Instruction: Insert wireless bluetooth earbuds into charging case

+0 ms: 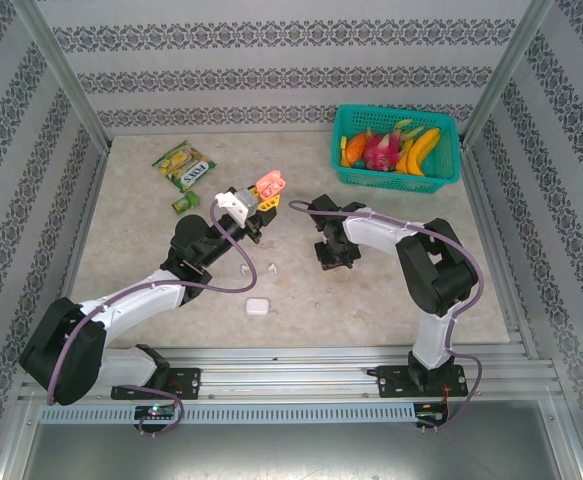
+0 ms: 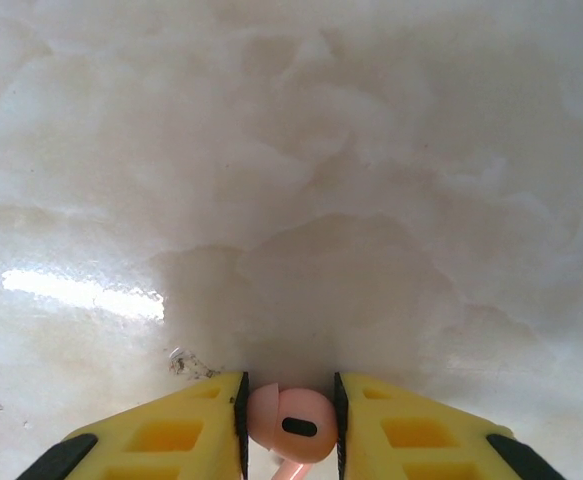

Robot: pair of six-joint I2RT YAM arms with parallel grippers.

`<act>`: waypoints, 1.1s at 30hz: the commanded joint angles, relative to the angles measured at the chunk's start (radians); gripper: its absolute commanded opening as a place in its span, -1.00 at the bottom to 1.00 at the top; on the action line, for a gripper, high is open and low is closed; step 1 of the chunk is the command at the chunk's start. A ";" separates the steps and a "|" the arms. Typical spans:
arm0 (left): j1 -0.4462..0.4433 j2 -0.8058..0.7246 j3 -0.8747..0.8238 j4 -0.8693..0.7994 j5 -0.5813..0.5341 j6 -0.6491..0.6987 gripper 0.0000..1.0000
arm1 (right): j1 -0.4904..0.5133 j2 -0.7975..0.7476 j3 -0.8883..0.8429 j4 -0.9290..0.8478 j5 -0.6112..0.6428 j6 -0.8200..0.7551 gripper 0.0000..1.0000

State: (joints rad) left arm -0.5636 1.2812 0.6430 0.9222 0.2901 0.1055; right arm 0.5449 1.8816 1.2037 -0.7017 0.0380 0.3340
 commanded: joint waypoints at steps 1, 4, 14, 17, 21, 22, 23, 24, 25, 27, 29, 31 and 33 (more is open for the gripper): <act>-0.009 0.001 0.001 0.014 0.002 0.005 -1.00 | -0.018 -0.020 -0.026 -0.024 0.034 0.007 -0.44; -0.009 0.003 0.003 0.014 0.001 0.006 -1.00 | -0.019 -0.031 -0.030 -0.022 0.032 0.007 -0.47; -0.009 0.010 0.010 0.015 0.003 0.005 -1.00 | -0.020 -0.094 -0.063 0.007 0.046 0.008 -0.47; -0.009 0.013 0.013 0.014 0.003 0.005 -1.00 | -0.020 -0.125 -0.079 0.024 0.053 0.010 -0.47; -0.009 0.015 0.018 0.011 0.001 0.005 -1.00 | -0.021 -0.176 -0.096 0.041 0.069 0.014 -0.47; -0.009 0.015 0.019 0.011 0.000 0.004 -1.00 | -0.021 -0.191 -0.099 0.043 0.070 0.014 -0.47; -0.009 0.017 0.021 0.012 0.000 0.004 -1.00 | -0.024 -0.206 -0.102 0.047 0.074 0.014 -0.47; -0.009 0.019 0.023 0.013 -0.001 0.002 -1.00 | -0.025 -0.224 -0.104 0.048 0.078 0.016 -0.47; -0.009 0.021 0.024 0.014 -0.003 0.002 -1.00 | -0.025 -0.240 -0.105 0.051 0.083 0.016 -0.47; -0.009 0.024 0.028 0.013 -0.004 0.000 -1.00 | -0.029 -0.282 -0.105 0.054 0.088 0.014 -0.47; -0.009 0.029 0.032 0.013 -0.005 -0.003 -1.00 | -0.031 -0.325 -0.103 0.056 0.093 0.014 -0.47; -0.009 0.033 0.035 0.011 -0.004 -0.006 -1.00 | -0.037 -0.370 -0.096 0.056 0.097 0.011 -0.47; -0.009 0.040 0.040 0.011 -0.003 -0.007 -1.00 | -0.039 -0.419 -0.086 0.056 0.102 0.006 -0.47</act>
State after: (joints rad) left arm -0.5636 1.3136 0.6437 0.9218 0.2867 0.1051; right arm 0.5194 1.5291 1.1049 -0.6498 0.1043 0.3370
